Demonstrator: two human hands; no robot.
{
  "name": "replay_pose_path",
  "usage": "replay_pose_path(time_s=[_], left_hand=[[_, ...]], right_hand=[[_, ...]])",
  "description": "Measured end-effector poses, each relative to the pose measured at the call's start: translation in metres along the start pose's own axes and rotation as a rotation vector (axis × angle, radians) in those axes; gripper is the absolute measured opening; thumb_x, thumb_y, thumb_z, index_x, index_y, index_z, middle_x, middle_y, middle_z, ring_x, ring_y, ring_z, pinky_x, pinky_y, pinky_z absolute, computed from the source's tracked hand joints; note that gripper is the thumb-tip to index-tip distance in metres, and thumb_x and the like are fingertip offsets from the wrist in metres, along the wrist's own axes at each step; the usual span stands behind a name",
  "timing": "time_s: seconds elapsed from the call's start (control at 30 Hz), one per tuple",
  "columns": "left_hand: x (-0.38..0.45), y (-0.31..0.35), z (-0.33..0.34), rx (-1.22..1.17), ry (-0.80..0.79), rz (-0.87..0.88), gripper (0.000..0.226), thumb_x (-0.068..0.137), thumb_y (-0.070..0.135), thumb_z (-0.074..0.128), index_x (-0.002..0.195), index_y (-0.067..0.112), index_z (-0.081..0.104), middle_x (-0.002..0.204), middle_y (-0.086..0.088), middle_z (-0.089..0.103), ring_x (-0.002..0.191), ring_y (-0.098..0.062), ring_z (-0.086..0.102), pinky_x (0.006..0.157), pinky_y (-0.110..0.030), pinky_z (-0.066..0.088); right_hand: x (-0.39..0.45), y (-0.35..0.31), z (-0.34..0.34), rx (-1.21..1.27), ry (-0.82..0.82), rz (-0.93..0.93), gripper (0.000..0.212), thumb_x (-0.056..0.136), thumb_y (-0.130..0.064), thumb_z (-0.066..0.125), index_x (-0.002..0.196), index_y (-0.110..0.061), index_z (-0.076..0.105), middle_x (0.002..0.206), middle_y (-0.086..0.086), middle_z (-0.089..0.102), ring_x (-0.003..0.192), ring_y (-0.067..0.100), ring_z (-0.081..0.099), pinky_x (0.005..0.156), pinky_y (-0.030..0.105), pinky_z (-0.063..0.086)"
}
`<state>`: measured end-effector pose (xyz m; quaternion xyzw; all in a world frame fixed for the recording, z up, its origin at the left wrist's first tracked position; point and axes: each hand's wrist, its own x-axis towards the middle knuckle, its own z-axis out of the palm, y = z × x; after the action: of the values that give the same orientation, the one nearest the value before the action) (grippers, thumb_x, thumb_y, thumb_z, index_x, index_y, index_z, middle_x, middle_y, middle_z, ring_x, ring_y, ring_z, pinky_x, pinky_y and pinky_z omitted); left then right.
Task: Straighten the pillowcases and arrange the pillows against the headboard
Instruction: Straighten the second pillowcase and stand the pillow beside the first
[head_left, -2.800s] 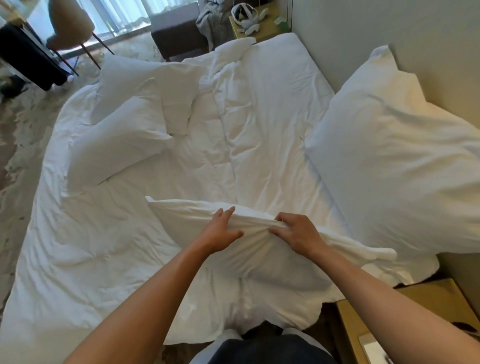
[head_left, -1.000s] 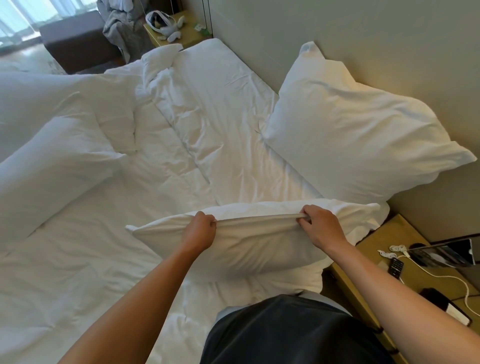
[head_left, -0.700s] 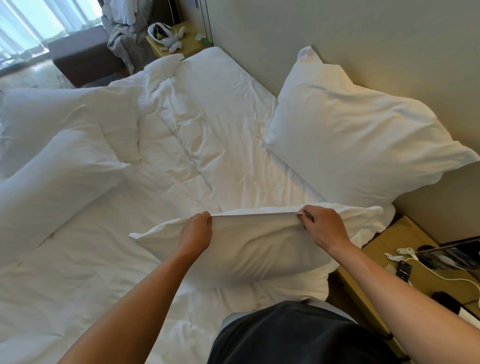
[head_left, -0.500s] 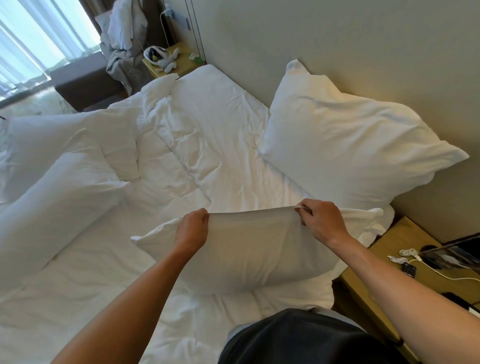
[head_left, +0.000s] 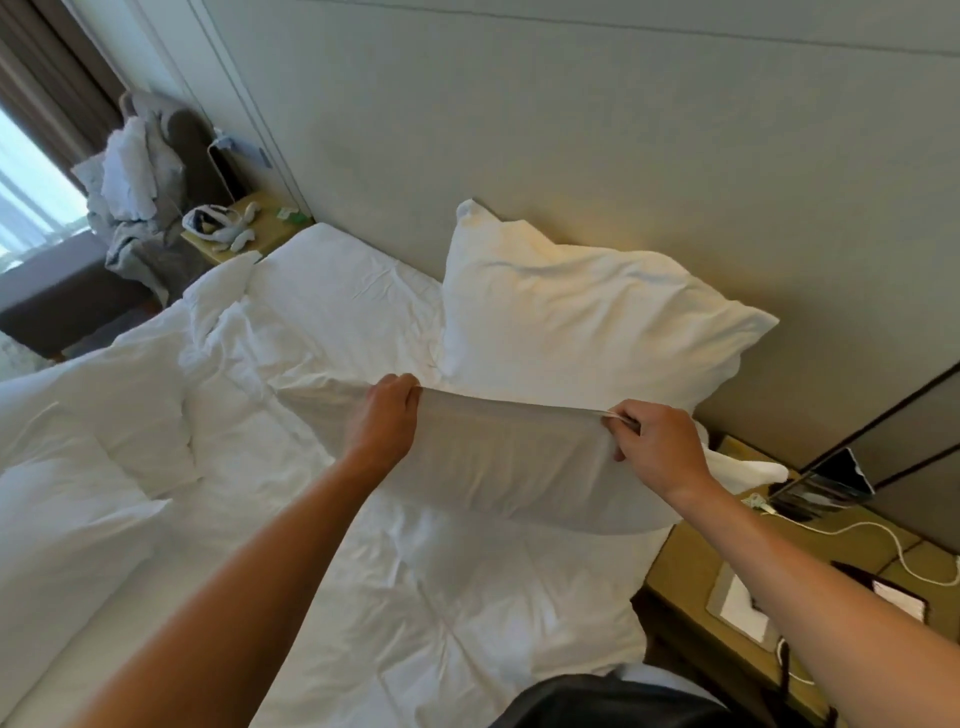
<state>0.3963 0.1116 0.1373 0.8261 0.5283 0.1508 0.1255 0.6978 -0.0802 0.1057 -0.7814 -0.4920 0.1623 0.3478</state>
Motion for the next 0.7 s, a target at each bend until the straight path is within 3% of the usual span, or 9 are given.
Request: replay_pose_path(time_s=[0.2,0.33,0.7], left_hand=[[0.047,0.047,0.04,-0.025,-0.05,0.119,0.029,0.106,0.023,0.042,0.089,0.011,0.062,0.085,-0.003,0.057,0.074,-0.022,0.055,0.063,-0.033,0.036],[0.074,0.066,0.073,-0.053,-0.114,0.132,0.029,0.106,0.021,0.043,0.092,0.009,0.065,0.089,-0.007,0.06,0.079,-0.026,0.058,0.067,-0.035,0.04],[0.09,0.026,0.118,0.08,-0.28,0.068,0.032,0.107,0.026,0.039,0.097,0.014,0.066,0.093,-0.004,0.067,0.087,-0.028,0.066,0.071,-0.037,0.05]], right_hand=[[-0.004,0.034,-0.021,0.047,0.089,0.148,0.026,0.102,-0.03,0.065,0.078,-0.031,0.072,0.062,-0.011,0.069,0.063,0.004,0.065,0.063,0.03,0.052],[-0.003,0.055,-0.019,0.056,0.129,0.238,0.022,0.102,-0.03,0.066,0.082,-0.027,0.075,0.06,-0.011,0.068,0.062,0.004,0.064,0.06,0.026,0.047],[0.003,0.072,0.034,0.066,-0.025,0.352,0.022,0.101,-0.033,0.067,0.08,-0.031,0.074,0.063,-0.017,0.07,0.065,0.0,0.067,0.06,0.026,0.052]])
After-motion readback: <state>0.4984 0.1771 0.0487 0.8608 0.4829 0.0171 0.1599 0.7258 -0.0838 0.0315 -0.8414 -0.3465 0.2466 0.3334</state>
